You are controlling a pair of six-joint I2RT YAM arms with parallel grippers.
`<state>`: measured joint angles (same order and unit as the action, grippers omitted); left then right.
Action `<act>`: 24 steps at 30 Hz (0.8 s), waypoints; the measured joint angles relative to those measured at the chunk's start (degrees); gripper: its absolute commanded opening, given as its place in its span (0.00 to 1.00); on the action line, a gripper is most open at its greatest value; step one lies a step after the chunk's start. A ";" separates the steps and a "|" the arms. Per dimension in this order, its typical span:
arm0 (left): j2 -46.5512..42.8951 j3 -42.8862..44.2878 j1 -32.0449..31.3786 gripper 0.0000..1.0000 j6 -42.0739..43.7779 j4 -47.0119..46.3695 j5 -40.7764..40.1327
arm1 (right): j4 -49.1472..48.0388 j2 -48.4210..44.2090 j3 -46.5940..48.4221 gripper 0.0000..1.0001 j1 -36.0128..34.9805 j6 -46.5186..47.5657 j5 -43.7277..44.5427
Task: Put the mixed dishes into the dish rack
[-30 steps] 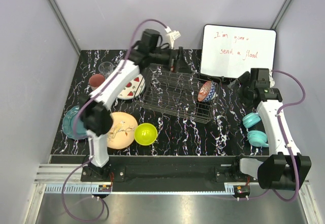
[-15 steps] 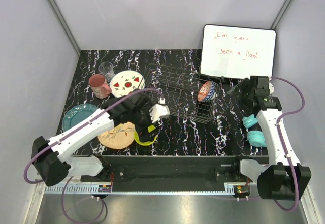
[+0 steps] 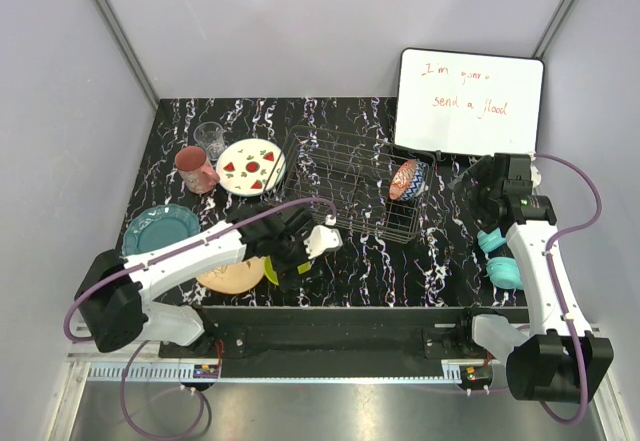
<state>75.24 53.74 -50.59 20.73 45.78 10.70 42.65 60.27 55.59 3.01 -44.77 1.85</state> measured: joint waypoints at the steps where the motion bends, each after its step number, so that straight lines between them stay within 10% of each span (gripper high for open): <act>1: 0.00 -0.59 -0.33 0.94 -0.33 -0.52 -0.33 | 0.00 0.07 0.00 1.00 0.00 0.02 0.00; 10: 4.11 -3.93 -3.69 0.86 -2.58 -4.39 -4.31 | 0.02 0.68 0.09 1.00 0.00 0.11 0.02; 16: 11.69 -3.54 -3.69 0.53 -4.42 -5.62 -7.10 | 0.24 1.11 0.35 1.00 0.00 0.11 0.04; 21: 13.81 -1.36 -4.22 0.00 -5.40 -5.95 -9.09 | 0.24 1.42 0.74 1.00 0.00 0.13 0.04; 24: 13.46 0.76 -4.13 0.00 -5.92 -6.69 -10.29 | 0.26 1.42 0.74 1.00 0.00 0.13 0.04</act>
<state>88.71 54.50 -54.72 14.81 39.09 0.40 42.92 61.69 56.34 3.01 -44.64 1.89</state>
